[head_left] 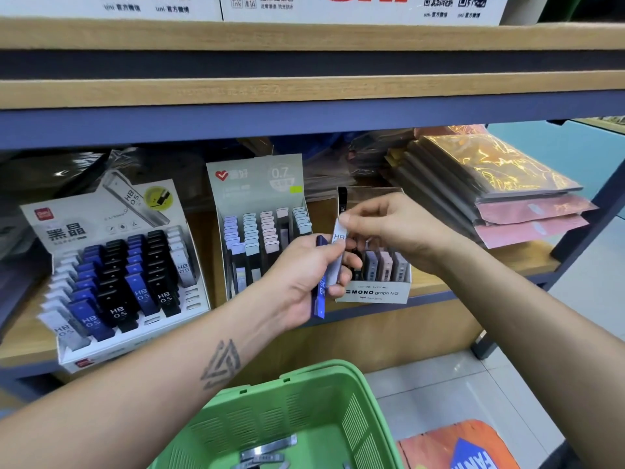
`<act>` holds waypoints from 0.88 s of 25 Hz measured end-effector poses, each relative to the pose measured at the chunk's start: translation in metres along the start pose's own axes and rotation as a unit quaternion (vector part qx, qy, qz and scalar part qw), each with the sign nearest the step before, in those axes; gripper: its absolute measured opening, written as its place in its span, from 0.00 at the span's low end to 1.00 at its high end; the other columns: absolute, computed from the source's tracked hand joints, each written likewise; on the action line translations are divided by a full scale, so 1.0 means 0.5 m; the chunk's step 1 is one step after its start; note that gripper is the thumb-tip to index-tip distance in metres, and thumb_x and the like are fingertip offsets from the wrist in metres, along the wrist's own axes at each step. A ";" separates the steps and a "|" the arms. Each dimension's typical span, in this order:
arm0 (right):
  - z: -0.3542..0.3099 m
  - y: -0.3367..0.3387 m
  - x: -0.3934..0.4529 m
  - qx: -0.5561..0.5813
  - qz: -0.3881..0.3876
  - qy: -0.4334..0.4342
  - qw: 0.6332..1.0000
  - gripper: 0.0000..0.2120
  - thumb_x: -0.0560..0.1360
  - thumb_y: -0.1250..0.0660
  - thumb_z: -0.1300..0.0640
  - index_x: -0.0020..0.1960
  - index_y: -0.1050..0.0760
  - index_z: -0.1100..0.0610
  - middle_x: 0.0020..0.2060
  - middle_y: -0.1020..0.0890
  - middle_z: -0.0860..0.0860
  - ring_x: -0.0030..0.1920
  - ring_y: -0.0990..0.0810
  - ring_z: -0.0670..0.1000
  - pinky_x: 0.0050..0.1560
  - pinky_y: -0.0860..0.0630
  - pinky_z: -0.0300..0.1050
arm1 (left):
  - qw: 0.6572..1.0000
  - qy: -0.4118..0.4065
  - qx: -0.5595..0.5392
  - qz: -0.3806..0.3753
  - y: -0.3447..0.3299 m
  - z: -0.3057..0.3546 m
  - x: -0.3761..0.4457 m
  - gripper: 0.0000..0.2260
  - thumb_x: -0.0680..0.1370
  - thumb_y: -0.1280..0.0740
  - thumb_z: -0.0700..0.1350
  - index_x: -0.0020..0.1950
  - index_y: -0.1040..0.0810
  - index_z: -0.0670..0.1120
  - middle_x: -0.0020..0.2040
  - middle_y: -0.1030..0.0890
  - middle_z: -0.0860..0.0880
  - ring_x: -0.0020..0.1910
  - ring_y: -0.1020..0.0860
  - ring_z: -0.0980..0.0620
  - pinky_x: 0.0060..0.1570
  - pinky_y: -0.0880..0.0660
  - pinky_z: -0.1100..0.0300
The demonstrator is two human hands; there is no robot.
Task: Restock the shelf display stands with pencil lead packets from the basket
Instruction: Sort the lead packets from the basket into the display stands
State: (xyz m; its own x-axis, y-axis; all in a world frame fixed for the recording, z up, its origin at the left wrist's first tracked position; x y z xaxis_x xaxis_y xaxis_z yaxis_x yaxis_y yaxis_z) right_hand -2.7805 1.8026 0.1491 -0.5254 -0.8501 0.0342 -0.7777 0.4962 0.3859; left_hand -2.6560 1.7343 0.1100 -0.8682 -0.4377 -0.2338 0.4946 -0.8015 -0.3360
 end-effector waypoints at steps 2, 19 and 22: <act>0.003 0.001 -0.004 0.033 -0.002 -0.007 0.999 0.05 0.76 0.27 0.61 0.50 0.16 0.62 0.43 0.14 0.61 0.42 0.17 0.54 0.51 0.21 0.52 | 1.000 0.008 -0.001 -0.005 -0.005 0.002 -0.009 0.08 0.84 0.40 0.39 0.56 0.24 0.36 0.41 0.18 0.38 0.32 0.21 0.47 0.28 0.24 0.59; -0.104 -0.117 0.017 0.114 -0.026 0.086 0.989 0.05 0.75 0.27 0.66 0.50 0.18 0.64 0.37 0.16 0.59 0.35 0.19 0.53 0.37 0.22 0.43 | 0.978 0.145 0.149 0.018 0.167 0.067 -0.103 0.10 0.78 0.46 0.48 0.44 0.31 0.44 0.31 0.32 0.47 0.25 0.37 0.53 0.20 0.42 0.65; -0.137 -0.187 0.018 0.065 -0.040 0.113 0.991 0.03 0.75 0.27 0.65 0.49 0.18 0.62 0.36 0.16 0.59 0.35 0.18 0.54 0.38 0.20 0.46 | 0.990 0.085 0.101 0.055 0.236 0.109 -0.132 0.10 0.84 0.44 0.44 0.46 0.28 0.43 0.33 0.29 0.47 0.29 0.32 0.52 0.27 0.33 0.63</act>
State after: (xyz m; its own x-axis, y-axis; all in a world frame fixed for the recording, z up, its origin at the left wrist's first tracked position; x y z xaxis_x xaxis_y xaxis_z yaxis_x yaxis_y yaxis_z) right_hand -2.6889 1.7363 0.1762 -0.3804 -0.8984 0.2197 -0.8598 0.4310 0.2738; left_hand -2.5426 1.6464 0.1358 -0.7820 -0.4652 -0.4148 0.5520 -0.8259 -0.1146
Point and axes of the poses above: each hand's wrist, its own x-axis towards the middle knuckle, its own y-axis out of the back of the hand, z = x × y, the point moved 6 cm from there along x, towards the middle knuckle
